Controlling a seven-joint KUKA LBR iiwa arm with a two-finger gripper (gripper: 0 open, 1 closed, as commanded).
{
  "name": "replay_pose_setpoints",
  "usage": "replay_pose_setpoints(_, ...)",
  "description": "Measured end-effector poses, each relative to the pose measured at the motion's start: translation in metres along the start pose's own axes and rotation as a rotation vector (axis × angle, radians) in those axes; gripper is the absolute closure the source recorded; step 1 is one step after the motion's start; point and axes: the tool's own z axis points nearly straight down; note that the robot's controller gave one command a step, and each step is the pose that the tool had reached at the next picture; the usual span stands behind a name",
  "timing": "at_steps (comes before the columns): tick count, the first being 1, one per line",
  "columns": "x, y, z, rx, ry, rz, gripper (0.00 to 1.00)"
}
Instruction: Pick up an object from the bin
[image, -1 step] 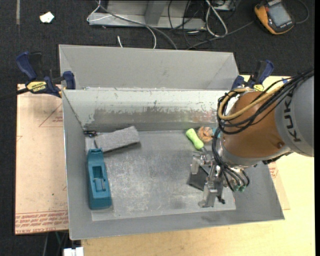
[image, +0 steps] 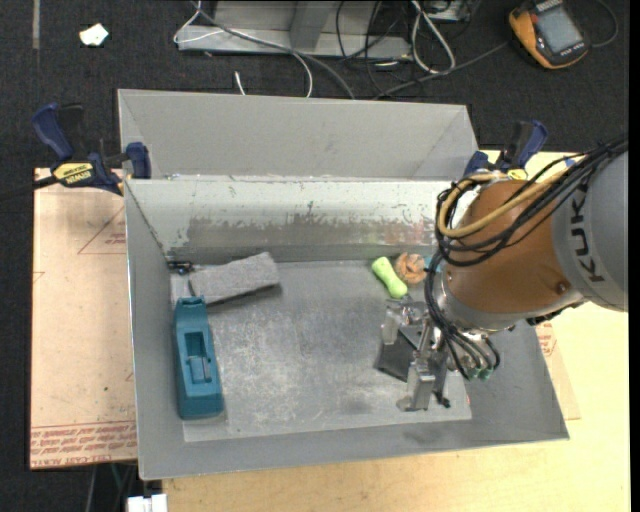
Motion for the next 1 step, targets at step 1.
replay_pose_setpoints(1,-0.0431,-0.0595,0.0406,-0.001,-0.004,0.058,0.0)
